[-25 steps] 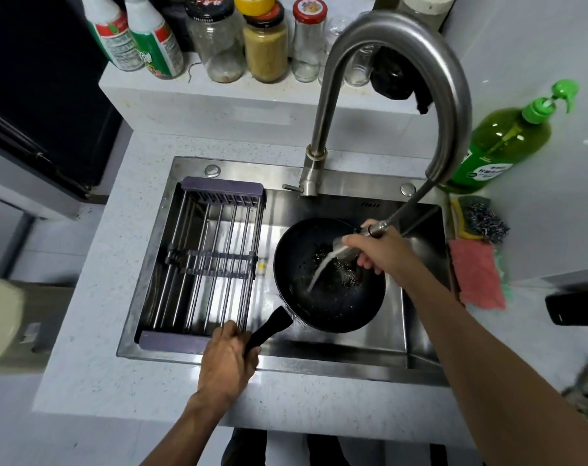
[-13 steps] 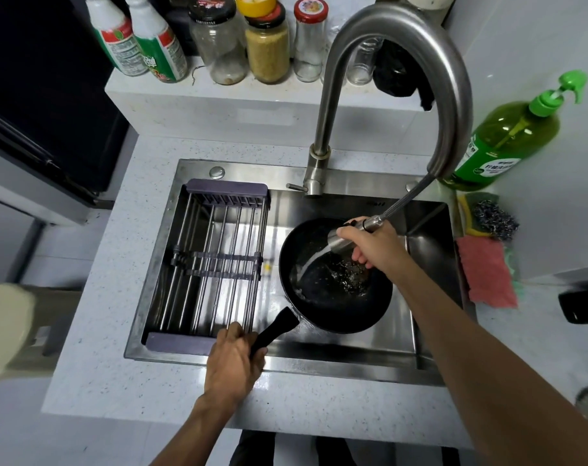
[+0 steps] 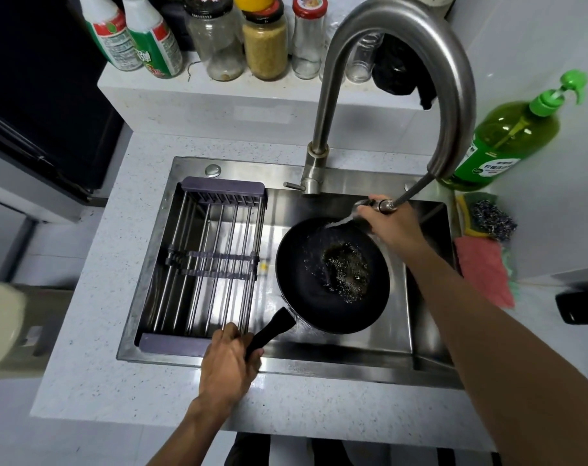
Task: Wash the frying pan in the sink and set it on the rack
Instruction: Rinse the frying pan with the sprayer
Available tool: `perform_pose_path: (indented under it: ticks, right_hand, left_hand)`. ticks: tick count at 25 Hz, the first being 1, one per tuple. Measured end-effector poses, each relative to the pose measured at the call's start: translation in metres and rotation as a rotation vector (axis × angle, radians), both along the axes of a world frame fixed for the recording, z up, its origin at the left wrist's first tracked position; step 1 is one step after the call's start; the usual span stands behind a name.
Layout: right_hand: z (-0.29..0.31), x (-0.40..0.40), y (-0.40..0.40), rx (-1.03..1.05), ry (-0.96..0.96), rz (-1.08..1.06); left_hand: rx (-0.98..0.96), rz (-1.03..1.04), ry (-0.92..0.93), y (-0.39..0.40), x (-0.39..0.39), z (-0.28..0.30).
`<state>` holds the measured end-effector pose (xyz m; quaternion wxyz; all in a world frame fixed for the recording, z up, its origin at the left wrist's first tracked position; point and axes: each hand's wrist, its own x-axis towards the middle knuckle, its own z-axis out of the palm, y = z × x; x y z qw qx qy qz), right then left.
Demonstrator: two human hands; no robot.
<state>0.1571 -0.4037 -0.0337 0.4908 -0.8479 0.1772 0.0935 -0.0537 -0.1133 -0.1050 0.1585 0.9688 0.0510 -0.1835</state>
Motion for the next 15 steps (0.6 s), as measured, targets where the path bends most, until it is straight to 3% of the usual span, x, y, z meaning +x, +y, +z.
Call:
perform_pose_path:
  ticks: [4,9,13,15]
  right_hand:
    - [0.004,-0.006,-0.032,-0.307,0.026,0.140]
    - [0.021,-0.018,-0.053,-0.546,0.173,0.300]
    - [0.028,-0.040,-0.057,-0.600,0.248,0.331]
    - [0.027,-0.052,-0.052,-0.502,0.288,0.350]
  left_hand:
    - [-0.029,0.018,-0.020,0.000,-0.001,0.000]
    - [0.015,-0.054,-0.026,0.000,0.001,0.000]
    - [-0.030,0.003,-0.020,-0.001,0.000,0.003]
    - [-0.041,0.002,-0.023,-0.001,0.000,0.003]
